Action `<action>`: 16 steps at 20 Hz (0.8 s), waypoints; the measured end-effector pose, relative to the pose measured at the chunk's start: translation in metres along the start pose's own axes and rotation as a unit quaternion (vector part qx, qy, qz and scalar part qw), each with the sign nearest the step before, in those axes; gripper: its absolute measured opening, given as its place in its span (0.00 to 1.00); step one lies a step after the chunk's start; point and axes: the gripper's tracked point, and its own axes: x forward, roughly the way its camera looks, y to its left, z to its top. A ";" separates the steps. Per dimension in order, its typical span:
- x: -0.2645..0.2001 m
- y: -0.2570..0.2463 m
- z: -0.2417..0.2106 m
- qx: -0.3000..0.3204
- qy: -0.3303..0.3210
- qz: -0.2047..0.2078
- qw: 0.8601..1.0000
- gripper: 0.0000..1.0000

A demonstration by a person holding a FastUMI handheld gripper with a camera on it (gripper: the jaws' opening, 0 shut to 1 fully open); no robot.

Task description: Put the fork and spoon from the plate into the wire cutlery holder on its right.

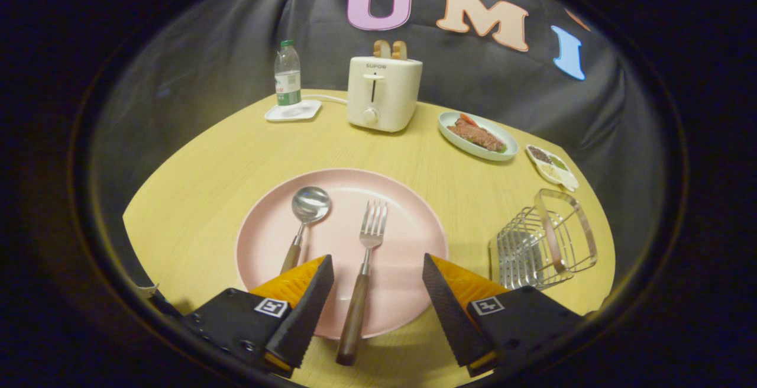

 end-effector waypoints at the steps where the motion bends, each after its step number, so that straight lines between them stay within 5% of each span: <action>1: 0.002 0.001 -0.004 0.001 0.010 0.002 1.000 0.72; 9: 0.008 0.007 -0.009 0.019 0.037 0.009 0.999 0.16; 16: -0.006 0.006 0.011 0.020 0.047 0.035 0.998 0.09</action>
